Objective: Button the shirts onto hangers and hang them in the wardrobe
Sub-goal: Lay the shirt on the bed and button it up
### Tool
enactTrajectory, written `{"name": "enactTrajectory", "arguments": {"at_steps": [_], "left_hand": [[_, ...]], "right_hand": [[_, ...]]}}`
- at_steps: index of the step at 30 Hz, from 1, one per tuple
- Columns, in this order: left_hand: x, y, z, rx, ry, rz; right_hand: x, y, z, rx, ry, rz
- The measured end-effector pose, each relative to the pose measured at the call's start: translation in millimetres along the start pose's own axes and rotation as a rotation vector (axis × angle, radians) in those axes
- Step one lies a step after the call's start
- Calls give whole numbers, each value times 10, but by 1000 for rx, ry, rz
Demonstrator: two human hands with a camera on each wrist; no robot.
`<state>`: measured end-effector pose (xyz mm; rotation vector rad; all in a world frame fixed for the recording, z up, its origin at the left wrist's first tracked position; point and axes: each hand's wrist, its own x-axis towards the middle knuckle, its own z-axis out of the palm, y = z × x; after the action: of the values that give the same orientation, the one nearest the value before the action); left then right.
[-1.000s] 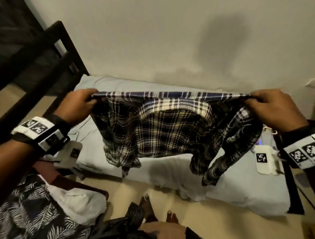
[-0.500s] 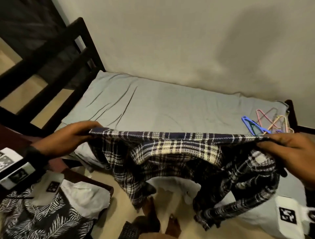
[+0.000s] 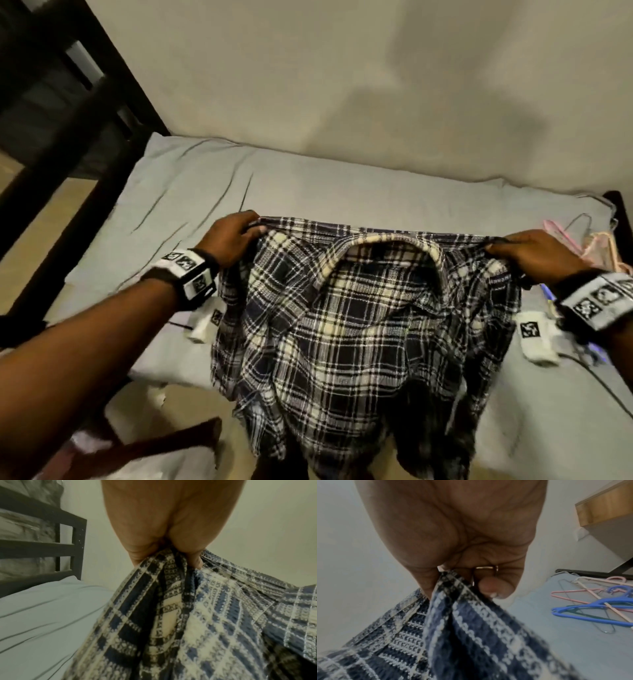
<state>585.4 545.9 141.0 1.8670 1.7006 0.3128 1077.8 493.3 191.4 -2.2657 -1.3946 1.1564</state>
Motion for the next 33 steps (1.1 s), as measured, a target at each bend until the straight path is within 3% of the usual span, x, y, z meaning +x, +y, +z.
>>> {"name": "enactTrajectory", "arguments": {"at_steps": [6, 9, 12, 17, 20, 24, 26, 29, 32, 33], "left_hand": [[2087, -653, 681, -61, -47, -63], [2477, -1249, 1106, -144, -22, -209], [2137, -1946, 1585, -78, -157, -442], [1027, -2926, 2142, 116, -457, -670], [463, -3090, 2298, 141, -435, -663], [1, -3252, 2282, -65, -350, -718], [-214, -3269, 2210, -91, -313, -554], [-428, -3161, 2326, 58, -276, -523], [-339, -3161, 2418, -199, -58, -488], [-299, -3329, 2375, -168, -70, -480]], "right_hand": [[2279, -377, 342, -290, 82, 13], [2996, -423, 862, -334, 262, 33], [3280, -462, 1848, -255, 230, -88], [3311, -496, 3399, -367, -110, -266], [3453, -653, 3892, -351, -117, -304], [3698, -1006, 4198, -330, -53, -448], [3843, -1177, 4289, -365, -45, -520], [4065, -1408, 4381, -484, 13, -641], [4256, -1558, 4487, -742, -15, -671], [4304, -1603, 4487, -844, -58, -636]]}}
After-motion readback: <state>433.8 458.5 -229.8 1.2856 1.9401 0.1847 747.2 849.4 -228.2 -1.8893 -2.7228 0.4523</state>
